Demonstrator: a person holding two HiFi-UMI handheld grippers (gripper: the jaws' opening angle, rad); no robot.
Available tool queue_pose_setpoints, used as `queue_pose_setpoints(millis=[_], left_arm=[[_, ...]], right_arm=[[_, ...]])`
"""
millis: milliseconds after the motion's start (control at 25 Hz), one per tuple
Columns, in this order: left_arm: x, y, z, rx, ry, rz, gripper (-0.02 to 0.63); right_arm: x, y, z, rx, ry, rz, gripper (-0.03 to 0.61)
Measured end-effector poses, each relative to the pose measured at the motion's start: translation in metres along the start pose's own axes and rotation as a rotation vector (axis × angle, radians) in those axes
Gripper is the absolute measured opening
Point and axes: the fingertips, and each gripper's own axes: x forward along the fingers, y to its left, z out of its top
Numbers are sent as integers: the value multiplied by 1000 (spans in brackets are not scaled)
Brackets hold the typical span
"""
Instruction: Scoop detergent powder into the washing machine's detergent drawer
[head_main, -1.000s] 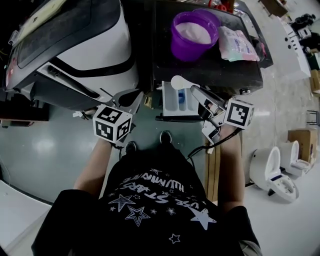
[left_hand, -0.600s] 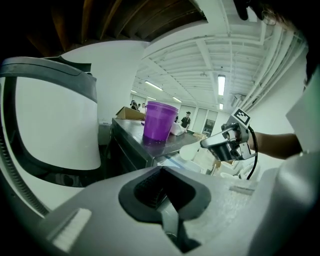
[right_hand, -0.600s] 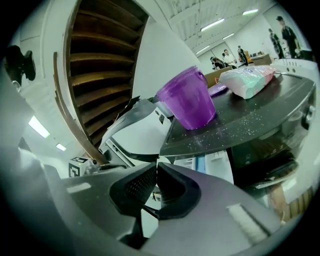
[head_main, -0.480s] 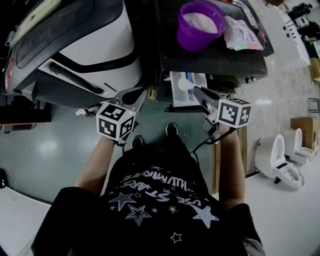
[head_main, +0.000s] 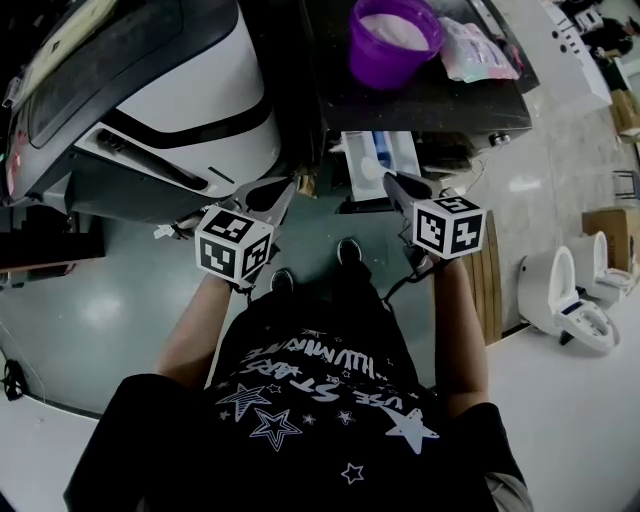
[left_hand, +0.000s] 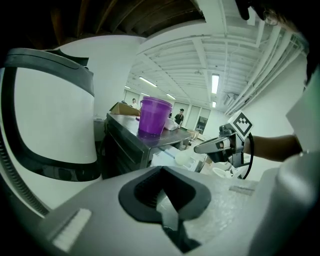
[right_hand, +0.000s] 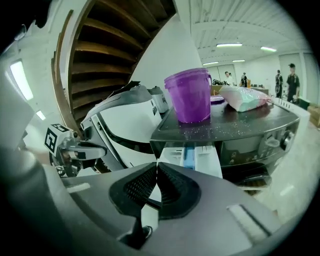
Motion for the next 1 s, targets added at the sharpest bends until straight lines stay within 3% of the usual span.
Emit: queue_pose_setpoints(millis=[160,400,760,1000], left_arm=[[-5,-1,-6,1,3,-8,0],[-13,-3,-8,2,-1,-12,0],[-19,-6,-9,3,-6,-9,0],[-19,-7,-11,-4,-6,-15,0]], right_arm=[[0,2,-2,-107,-28,-76,32],[5,5,-6,-185,-49,-121,32],[10,7,-15,-329,-2,-180,32],[11,12,-15,-501,33,-221,32]])
